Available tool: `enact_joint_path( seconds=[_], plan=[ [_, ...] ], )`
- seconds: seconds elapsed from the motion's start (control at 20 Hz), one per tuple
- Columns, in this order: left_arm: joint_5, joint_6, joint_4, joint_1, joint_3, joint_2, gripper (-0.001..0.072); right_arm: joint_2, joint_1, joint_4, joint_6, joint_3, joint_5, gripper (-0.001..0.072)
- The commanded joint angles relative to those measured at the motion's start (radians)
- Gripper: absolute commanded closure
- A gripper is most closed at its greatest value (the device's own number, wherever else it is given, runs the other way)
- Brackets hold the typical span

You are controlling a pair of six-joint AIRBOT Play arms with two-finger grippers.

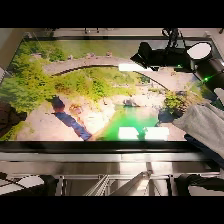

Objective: Fold the shirts.

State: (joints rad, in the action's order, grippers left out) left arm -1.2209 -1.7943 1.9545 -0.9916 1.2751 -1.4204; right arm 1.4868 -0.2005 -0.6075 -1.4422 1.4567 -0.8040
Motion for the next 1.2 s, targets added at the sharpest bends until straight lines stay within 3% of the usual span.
enact_joint_path(
  seconds=[0.0,0.15,0.2,0.25,0.3,0.4,0.55,0.65,0.8,0.9,1.0,1.15],
  plan=[
    [0.034,-0.005,-0.023,-0.074,0.001,-0.109,-0.0007,0.002,-0.001,0.011,-0.001,0.001,0.021,0.0695],
    [0.064,-0.004,-0.014,-0.004,0.001,-0.183,0.0007,0.002,-0.001,0.011,0.0,0.001,0.018,0.0695],
    [0.075,-0.004,-0.015,0.031,0.002,-0.2,0.0173,0.002,-0.001,0.011,0.0,0.001,0.018,0.0695],
    [0.077,-0.005,-0.015,0.064,0.001,-0.209,0.0576,0.002,-0.001,0.011,-0.001,0.001,0.018,0.0695],
    [0.086,-0.015,-0.008,0.099,0.002,-0.211,0.0694,0.002,-0.001,0.011,-0.001,0.001,0.018,0.0695],
    [0.061,-0.039,0.126,0.183,0.033,-0.196,0.0692,0.002,-0.001,0.011,-0.001,0.001,0.016,0.0695],
    [-0.147,-0.17,0.629,0.38,0.204,-0.151,0.0692,0.002,0.0,0.01,0.0,0.001,-0.023,0.0695],
    [-0.271,-0.174,0.819,0.586,0.406,-0.101,0.0692,0.002,0.011,0.01,-0.001,0.001,-0.048,0.0695],
    [-0.332,-0.161,0.829,0.883,0.781,-0.077,0.069,0.001,0.064,0.011,-0.001,0.001,-0.135,0.0695],
    [-0.301,-0.117,0.78,1.003,0.903,-0.072,0.069,0.001,0.119,0.01,-0.001,0.001,-0.253,0.0695],
    [-0.244,-0.087,0.73,1.04,0.803,-0.039,0.069,0.001,0.184,0.01,-0.001,0.001,-0.367,0.0695],
    [-0.244,-0.11,0.686,1.043,0.533,-0.011,0.069,-0.007,0.292,0.01,0.005,0.001,-0.489,0.0695]
  ],
)
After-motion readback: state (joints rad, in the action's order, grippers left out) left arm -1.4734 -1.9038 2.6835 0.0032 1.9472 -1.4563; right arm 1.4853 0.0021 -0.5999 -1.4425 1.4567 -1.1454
